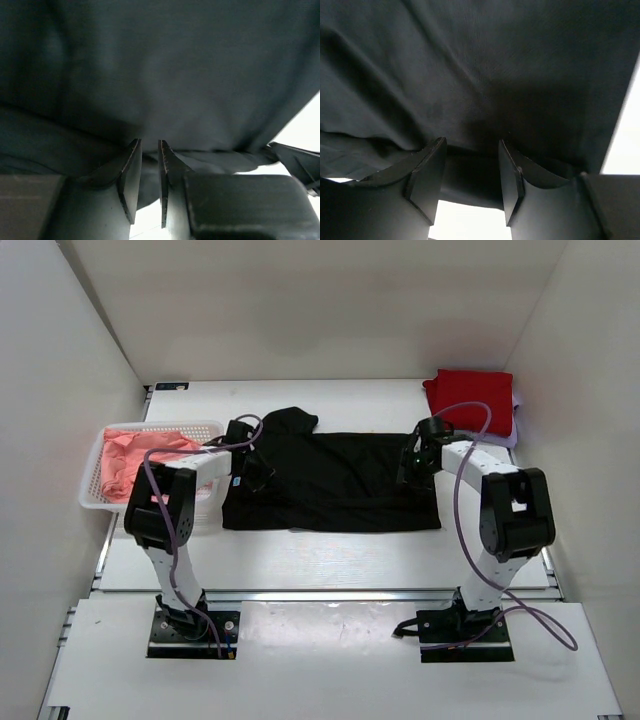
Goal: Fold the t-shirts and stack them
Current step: Fold the flattened tshirt in 1/3 of the way
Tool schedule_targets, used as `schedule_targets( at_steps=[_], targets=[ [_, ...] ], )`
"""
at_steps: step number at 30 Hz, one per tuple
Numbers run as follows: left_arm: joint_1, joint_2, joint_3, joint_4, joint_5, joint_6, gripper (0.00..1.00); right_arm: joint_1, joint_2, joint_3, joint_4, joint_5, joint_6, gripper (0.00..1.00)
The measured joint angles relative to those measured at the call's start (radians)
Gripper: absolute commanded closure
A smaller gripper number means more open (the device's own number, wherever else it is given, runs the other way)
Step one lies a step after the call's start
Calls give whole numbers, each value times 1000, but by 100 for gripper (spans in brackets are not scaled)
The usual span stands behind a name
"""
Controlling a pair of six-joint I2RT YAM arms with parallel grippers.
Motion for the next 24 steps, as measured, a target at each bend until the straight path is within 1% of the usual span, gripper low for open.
schedule_targets(
  at_steps=[1, 3, 6, 9, 11, 14, 16, 18, 19, 21, 23, 24],
  targets=[
    [-3, 18, 0, -15, -16, 12, 70, 11, 12, -14, 11, 2, 3, 57],
    [0, 37, -7, -31, -35, 25, 74, 30, 40, -31, 18, 13, 7, 57],
    [8, 13, -64, 4, -19, 36, 78, 47, 47, -37, 24, 27, 15, 57],
    [8, -63, -167, 25, -4, 52, 81, 53, 23, -68, 37, 42, 35, 56],
    [0, -132, -251, 19, 10, 58, 80, 59, -10, -105, 37, 47, 45, 56],
    [-19, -250, -371, -28, 18, 61, 80, 76, -84, -186, -9, 54, 63, 56],
    [-27, -319, -431, -58, 18, 62, 77, 81, -139, -244, -58, 56, 73, 56],
    [-26, -378, -474, -92, 20, 64, 76, 82, -183, -290, -105, 55, 82, 56],
    [-20, -403, -484, -111, 25, 64, 74, 80, -204, -311, -131, 56, 86, 56],
    [-8, -427, -472, -141, 36, 72, 74, 77, -243, -340, -179, 59, 88, 56],
    [0, -423, -412, -164, 48, 77, 86, 73, -278, -339, -224, 61, 89, 56],
    [0, -416, -367, -167, 55, 80, 86, 72, -293, -328, -238, 61, 89, 56]
  ],
)
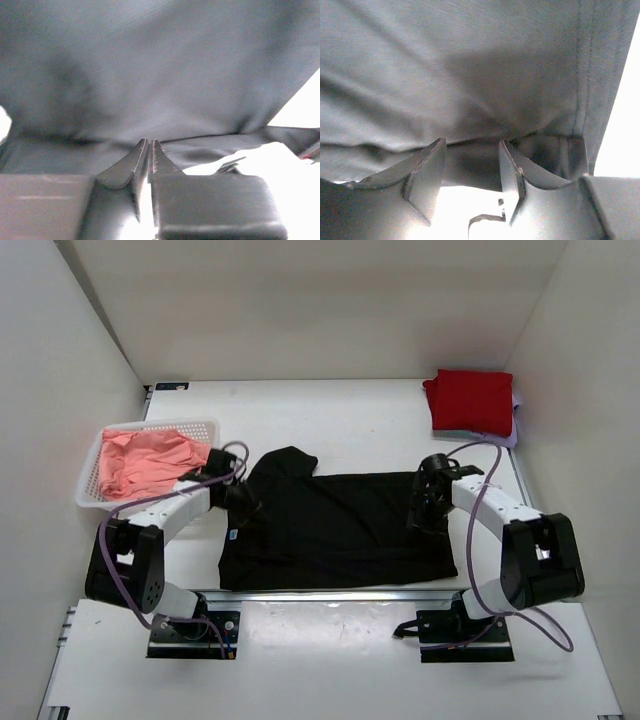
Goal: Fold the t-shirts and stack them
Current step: Fold the flattened tshirt in 1/3 of the way, then grap the side of the flattened tshirt furthest away from the robot with both arms
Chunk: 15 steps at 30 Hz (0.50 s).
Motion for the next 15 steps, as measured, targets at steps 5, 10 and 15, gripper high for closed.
schedule_targets(
  at_steps=[5, 10, 15],
  targets=[
    [10, 74, 289, 97, 45, 3, 71, -21, -40, 144, -6, -9, -1, 56],
    [38, 214, 444, 182, 58, 13, 71, -75, 19, 291, 29, -11, -6, 55],
    [52, 399, 524, 142, 5, 56, 55, -92, 121, 354, 40, -1, -27, 55]
  ],
)
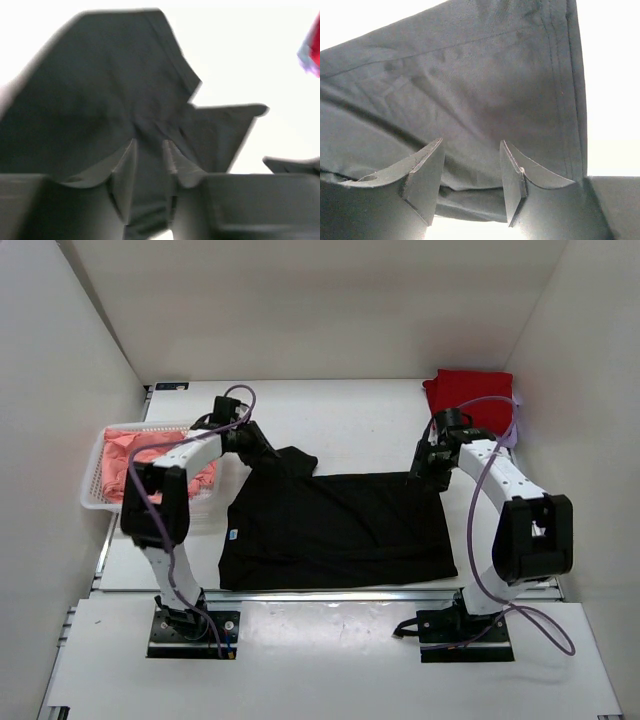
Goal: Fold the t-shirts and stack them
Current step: Grap the side of the flattened tshirt furthest away from the robot with both arms
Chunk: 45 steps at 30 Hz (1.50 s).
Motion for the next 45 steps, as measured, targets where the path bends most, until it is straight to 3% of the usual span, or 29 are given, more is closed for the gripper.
schedule_targets(
  at_steps=[5, 10, 17, 27, 28, 30, 31, 32, 37, 45],
  targets=[
    [-7, 198, 242, -86, -120, 116, 52, -1, 76, 21, -1, -3, -5, 54],
    [-6, 269, 418, -118, -230, 239, 48, -13, 147, 80, -10, -3, -17, 54],
    [8, 280, 384, -177, -345, 349, 45, -60, 270, 230, -31, 24, -33, 53],
    [-28, 341, 355, -204, -368, 388, 44, -134, 503, 439, -55, 84, -47, 44],
    [-35, 342, 355, -202, -368, 388, 50, -140, 515, 447, -55, 85, -48, 44],
    [-47, 344, 356, -201, -360, 379, 74, -144, 537, 468, -62, 90, -49, 44],
    [-52, 347, 357, -201, -350, 380, 95, -144, 549, 479, -63, 91, -50, 44],
    [-57, 352, 360, -203, -341, 376, 100, -145, 557, 488, -63, 92, -50, 44],
    [-59, 369, 381, -208, -282, 367, 100, -142, 602, 526, -70, 91, -53, 48],
    [-35, 370, 383, -221, -233, 347, 100, -108, 637, 586, -134, 162, -54, 44]
  ],
)
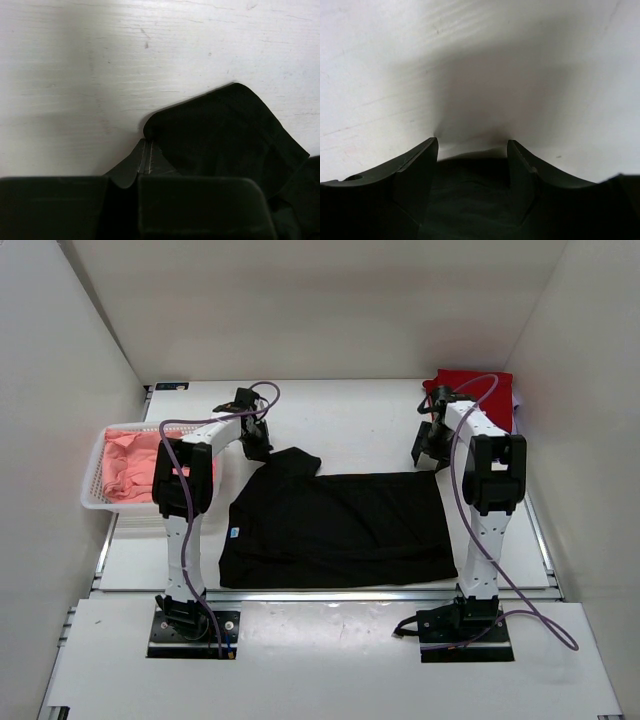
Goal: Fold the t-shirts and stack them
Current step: Grap the side of the flattened tshirt furthest away from the robot with both arms
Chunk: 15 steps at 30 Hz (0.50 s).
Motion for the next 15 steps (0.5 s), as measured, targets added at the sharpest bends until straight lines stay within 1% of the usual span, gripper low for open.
schedule_targets(
  at_steps=[6, 9, 15],
  targets=[
    [8, 0, -1, -3, 11, -2, 100, 11, -14, -24, -24, 36, -1, 45],
    [9, 0, -4, 0, 17, -5, 100, 6, -51, -76, -23, 45, -1, 44],
    [11, 0, -6, 2, 27, -9, 100, 3, -155, -187, 7, 19, -13, 49]
  ],
)
